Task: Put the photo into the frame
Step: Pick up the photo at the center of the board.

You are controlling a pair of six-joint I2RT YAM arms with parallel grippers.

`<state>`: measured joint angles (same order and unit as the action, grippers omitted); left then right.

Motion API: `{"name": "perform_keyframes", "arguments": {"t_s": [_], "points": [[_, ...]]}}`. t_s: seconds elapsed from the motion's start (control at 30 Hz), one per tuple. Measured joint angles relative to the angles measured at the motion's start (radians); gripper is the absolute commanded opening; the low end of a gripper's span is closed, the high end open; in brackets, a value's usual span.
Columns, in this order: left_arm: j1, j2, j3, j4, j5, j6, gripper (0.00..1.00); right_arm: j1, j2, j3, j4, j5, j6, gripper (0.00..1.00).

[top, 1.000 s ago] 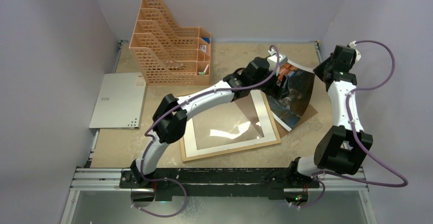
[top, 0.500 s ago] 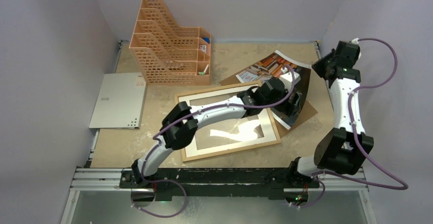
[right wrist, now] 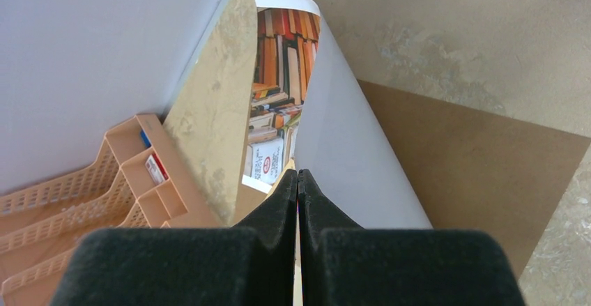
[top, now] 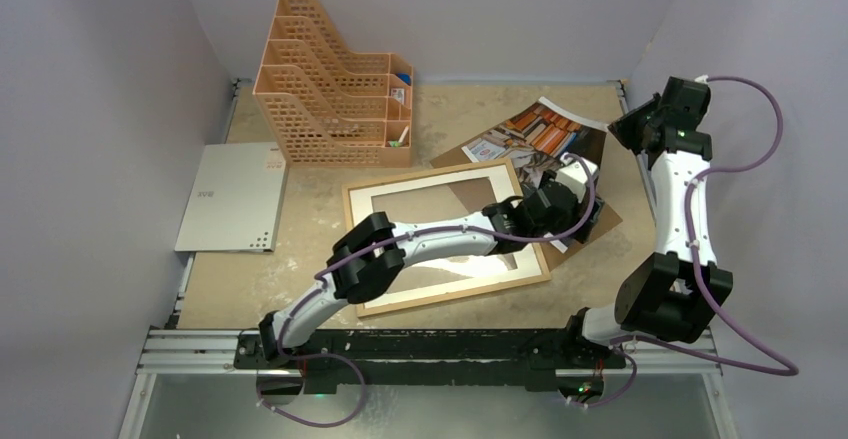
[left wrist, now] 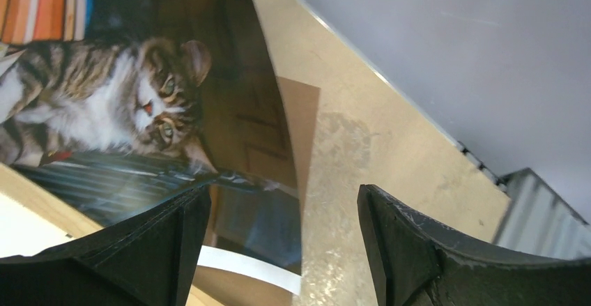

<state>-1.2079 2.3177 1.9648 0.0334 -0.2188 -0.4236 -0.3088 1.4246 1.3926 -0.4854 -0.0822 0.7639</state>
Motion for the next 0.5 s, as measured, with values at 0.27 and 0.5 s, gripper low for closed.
{"name": "perform_keyframes", "arguments": {"t_s": [0.27,0.5], "points": [[-0.014,0.076,0.000,0.018,-0.104,0.020,0.82,-0.010,0.000,0.001,-0.021,-0.019,0.024,0.00],[-0.029,0.131,0.027,0.025,-0.100,0.032,0.86,-0.024,-0.001,0.021,-0.057,-0.040,0.026,0.00]]}}
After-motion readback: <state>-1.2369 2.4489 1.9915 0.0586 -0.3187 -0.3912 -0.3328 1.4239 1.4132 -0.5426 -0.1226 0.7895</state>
